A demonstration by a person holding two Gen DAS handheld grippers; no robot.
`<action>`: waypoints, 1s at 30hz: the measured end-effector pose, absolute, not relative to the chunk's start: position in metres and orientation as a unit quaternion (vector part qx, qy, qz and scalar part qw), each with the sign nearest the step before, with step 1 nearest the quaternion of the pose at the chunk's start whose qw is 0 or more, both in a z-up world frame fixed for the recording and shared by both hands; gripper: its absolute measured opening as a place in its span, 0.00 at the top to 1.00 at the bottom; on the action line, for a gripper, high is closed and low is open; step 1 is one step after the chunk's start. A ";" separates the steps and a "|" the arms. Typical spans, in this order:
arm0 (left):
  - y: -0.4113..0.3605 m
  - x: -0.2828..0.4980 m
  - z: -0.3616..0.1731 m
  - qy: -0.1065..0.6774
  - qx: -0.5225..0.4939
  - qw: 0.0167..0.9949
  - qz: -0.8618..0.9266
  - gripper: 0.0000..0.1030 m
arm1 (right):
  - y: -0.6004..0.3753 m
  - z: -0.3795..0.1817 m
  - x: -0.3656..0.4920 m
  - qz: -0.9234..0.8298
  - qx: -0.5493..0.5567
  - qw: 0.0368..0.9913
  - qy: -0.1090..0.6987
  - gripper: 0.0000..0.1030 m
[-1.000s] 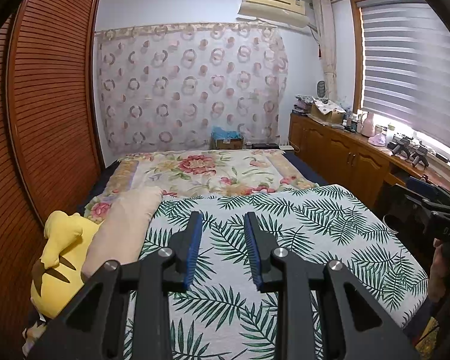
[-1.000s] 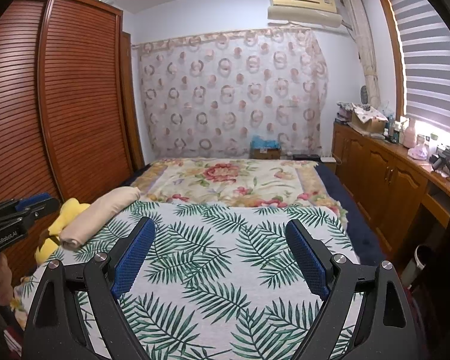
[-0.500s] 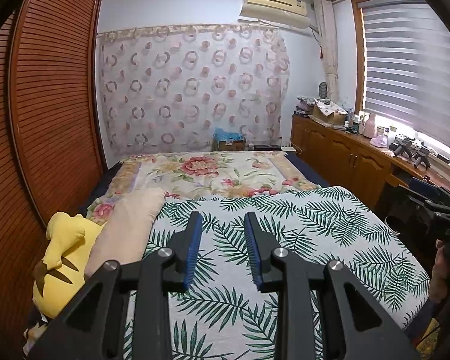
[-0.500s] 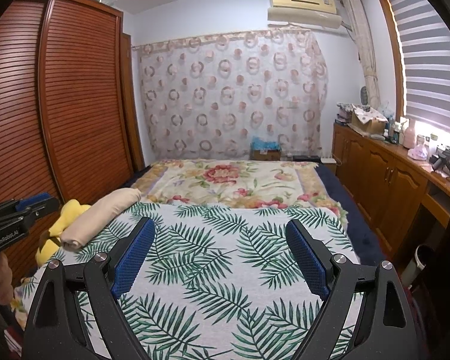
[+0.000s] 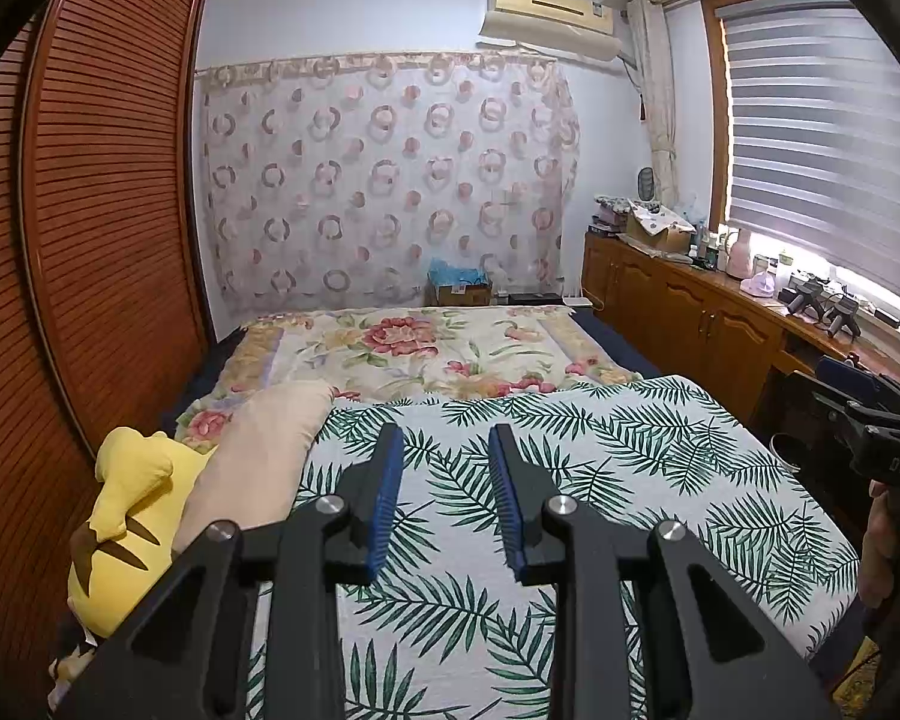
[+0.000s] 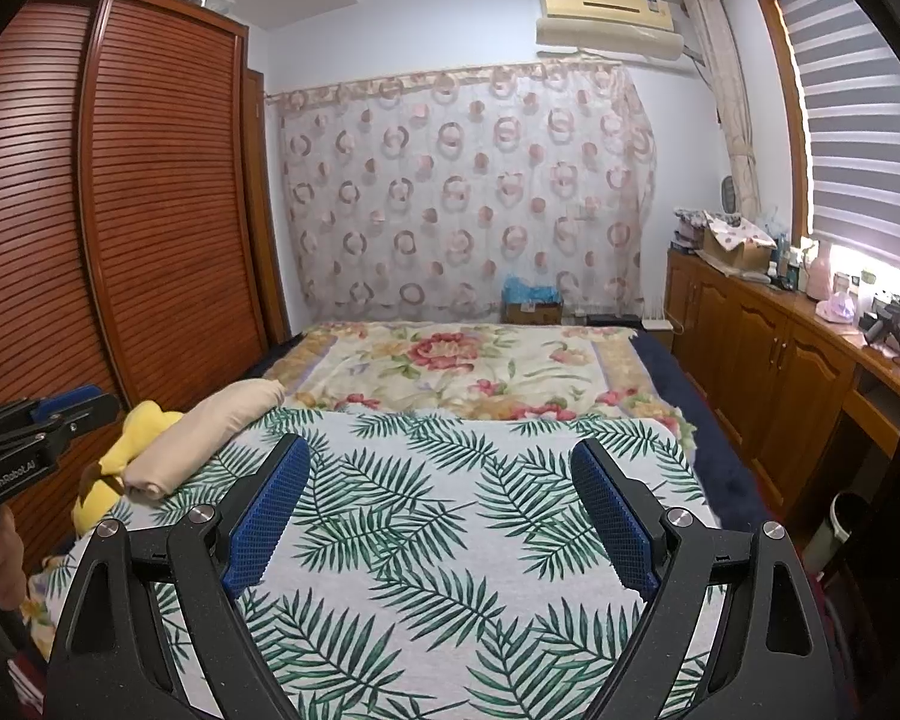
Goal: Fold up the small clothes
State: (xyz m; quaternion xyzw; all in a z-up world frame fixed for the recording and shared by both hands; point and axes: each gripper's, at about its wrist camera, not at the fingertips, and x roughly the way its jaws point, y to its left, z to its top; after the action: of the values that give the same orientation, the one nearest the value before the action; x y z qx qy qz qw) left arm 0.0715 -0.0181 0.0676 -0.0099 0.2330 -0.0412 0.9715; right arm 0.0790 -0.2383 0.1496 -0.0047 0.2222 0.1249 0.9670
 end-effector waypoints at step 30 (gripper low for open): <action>-0.012 0.071 0.074 0.228 -0.010 0.973 -0.040 0.72 | -0.233 0.158 0.081 0.127 -0.005 0.967 0.221 0.12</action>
State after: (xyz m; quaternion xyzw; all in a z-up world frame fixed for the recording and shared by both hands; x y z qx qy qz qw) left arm 0.0711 -0.0117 0.0737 -0.0102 0.2280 -0.0403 0.9728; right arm 0.0809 -0.2328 0.1576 -0.0052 0.2212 0.1269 0.9669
